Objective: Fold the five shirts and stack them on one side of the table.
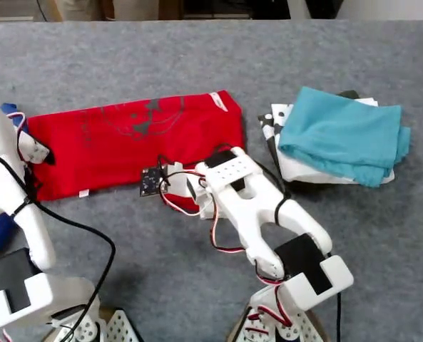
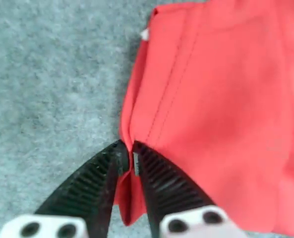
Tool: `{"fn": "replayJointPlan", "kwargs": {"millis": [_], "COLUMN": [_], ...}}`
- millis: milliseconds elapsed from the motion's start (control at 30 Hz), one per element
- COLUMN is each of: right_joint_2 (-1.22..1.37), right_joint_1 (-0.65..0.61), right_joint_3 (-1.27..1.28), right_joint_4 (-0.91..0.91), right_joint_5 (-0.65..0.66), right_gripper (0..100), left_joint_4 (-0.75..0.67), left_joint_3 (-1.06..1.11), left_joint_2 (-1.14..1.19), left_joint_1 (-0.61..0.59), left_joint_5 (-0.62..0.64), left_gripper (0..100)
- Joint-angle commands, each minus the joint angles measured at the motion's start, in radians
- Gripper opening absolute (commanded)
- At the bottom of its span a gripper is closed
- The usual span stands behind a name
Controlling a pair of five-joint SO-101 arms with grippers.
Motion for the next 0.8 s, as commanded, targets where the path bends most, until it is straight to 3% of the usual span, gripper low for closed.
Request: {"fn": "replayJointPlan", "kwargs": {"millis": [0,300,767], "right_joint_2": [-0.001,-0.001,0.096], "right_joint_1": [0.008,0.081,0.047], "right_joint_3": [-0.001,-0.024,-0.414], "right_joint_4": [-0.006,-0.04,0.219], "right_joint_5": [0.011,0.011,0.08], "right_gripper": [0.3,0.2,0.5], "left_joint_4": [0.026,0.06,0.06], "left_joint_3": [-0.06,-0.061,-0.054], "left_joint_2": [-0.004,-0.004,-0.004], "left_joint_1": [-0.015,-0.017,-0.017], "left_joint_5": [0.009,0.008,0.006], "left_gripper": [21,21,21]}}
